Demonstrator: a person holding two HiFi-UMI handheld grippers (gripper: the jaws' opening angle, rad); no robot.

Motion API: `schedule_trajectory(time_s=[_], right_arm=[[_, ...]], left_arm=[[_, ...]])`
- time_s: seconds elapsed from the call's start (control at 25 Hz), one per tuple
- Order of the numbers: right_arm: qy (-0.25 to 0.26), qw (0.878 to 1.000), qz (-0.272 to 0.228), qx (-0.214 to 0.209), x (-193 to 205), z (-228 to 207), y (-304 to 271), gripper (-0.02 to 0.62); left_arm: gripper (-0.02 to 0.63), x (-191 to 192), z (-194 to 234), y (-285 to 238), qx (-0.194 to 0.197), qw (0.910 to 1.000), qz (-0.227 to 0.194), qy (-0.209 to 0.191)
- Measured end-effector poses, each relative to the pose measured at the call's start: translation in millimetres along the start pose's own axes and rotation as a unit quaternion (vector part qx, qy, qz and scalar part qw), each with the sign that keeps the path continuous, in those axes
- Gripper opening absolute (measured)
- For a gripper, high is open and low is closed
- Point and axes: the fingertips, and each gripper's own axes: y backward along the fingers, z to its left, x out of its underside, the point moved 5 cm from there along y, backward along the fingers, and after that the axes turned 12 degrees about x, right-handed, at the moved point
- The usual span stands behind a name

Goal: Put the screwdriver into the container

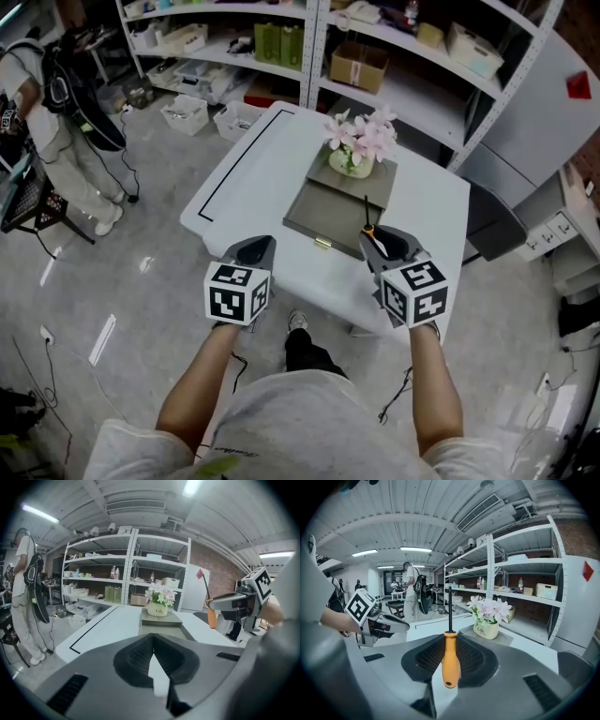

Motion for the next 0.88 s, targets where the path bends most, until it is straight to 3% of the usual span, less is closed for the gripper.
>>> schedule_trajectory(time_s=[0.56, 0.88], right_arm=[[0.058, 0.994, 0.082, -0.037, 10, -28, -95, 0.080], [0.088, 0.982, 0.147, -0.076, 27, -39, -136, 0.080]], left_arm=[[0.003, -30, 54, -73, -0.002, 0.9993, 0.036, 0.005], [0.003, -36, 70, -119, 0.006, 0.9979, 0.065, 0.006]])
